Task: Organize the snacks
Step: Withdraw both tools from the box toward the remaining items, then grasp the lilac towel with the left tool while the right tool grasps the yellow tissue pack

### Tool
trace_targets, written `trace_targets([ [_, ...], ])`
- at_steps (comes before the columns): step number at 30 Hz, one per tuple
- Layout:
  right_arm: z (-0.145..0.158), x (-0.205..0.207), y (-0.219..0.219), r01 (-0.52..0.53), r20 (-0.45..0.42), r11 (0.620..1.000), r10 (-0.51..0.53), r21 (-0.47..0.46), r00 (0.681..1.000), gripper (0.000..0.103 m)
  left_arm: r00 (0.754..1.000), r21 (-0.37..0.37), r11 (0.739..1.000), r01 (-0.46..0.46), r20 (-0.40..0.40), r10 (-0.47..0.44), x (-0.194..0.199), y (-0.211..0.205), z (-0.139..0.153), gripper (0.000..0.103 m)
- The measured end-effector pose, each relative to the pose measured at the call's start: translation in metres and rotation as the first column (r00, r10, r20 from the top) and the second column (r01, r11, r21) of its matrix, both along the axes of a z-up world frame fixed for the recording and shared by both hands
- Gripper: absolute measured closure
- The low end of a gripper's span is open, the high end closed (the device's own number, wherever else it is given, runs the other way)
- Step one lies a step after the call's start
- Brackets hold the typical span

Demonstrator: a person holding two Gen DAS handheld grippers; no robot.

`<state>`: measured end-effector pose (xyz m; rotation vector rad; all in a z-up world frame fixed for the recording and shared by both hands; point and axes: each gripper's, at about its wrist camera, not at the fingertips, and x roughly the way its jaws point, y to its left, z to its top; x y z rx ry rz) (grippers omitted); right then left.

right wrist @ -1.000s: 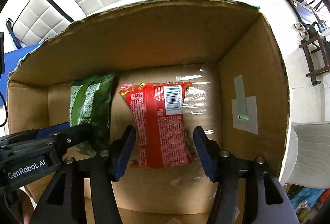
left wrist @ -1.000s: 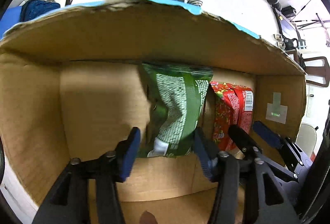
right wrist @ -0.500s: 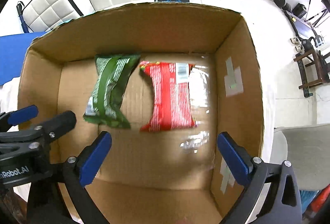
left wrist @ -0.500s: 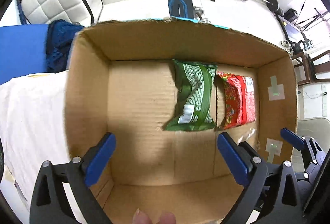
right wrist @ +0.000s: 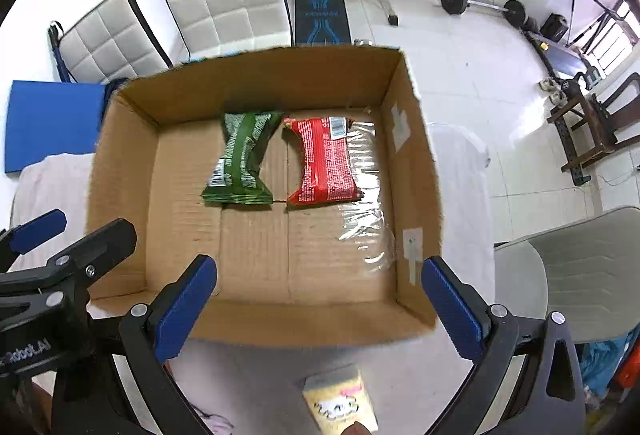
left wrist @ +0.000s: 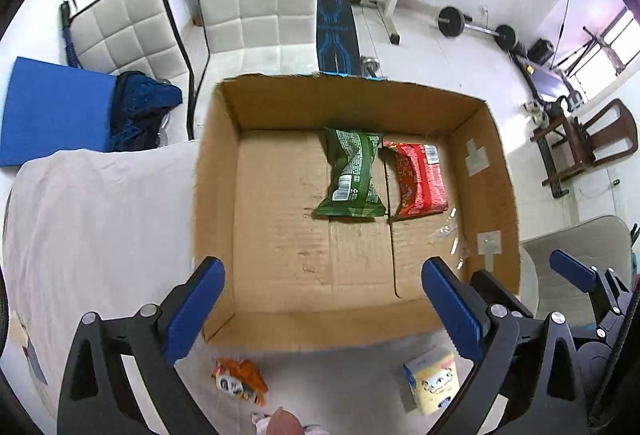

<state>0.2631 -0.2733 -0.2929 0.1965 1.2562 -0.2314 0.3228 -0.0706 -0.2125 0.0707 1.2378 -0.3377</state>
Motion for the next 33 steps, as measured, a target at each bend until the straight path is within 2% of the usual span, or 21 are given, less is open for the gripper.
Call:
trace_targets([
  [10,0.055,-0.058,0.013,-0.023,0.091,1.000,0.021,0.015,0.996,0.000,0.995,-0.026,0.996,-0.080,0.053,0.081,-0.056,0.017,0.037,0.002],
  [13,0.062,-0.073,0.011,-0.030,0.092,0.999,0.026,0.044,0.995,0.000,0.992,-0.038,0.993,-0.116,0.042,0.117,-0.073,0.024,0.042,0.002],
  [17,0.057,-0.095,0.005,-0.042,0.066,0.996,0.037,0.075,0.997,0.000,0.984,-0.041,0.983,-0.179,0.017,0.179,-0.096,0.040,0.035,0.002],
  [20,0.035,-0.111,0.001,-0.058,0.010,0.995,0.057,0.083,0.998,0.000,0.971,-0.036,0.971,-0.235,-0.050,0.233,-0.112,0.058,0.014,0.002],
  [23,0.002,-0.124,-0.004,-0.063,-0.058,0.994,0.069,0.095,0.996,0.000,0.943,-0.021,0.951,-0.309,-0.133,0.303,-0.131,0.080,-0.020,0.002],
  [26,-0.039,-0.136,-0.010,-0.053,-0.138,0.993,0.068,0.107,0.988,0.000,0.899,0.015,0.929,-0.371,-0.245,0.363,-0.150,0.099,-0.063,0.002],
  [28,-0.069,-0.142,-0.012,-0.048,-0.197,0.992,0.070,0.115,0.978,0.000,0.853,0.031,0.907,-0.421,-0.326,0.407,-0.161,0.112,-0.094,0.002],
  [30,-0.095,-0.146,-0.011,-0.045,-0.244,0.989,0.078,0.139,0.967,0.000,0.817,0.052,0.888,-0.457,-0.370,0.442,-0.165,0.123,-0.117,0.002],
  [33,-0.125,-0.147,-0.008,-0.051,-0.294,0.988,0.093,0.146,0.951,0.000,0.807,0.100,0.885,-0.455,-0.374,0.457,-0.161,0.130,-0.142,0.002],
])
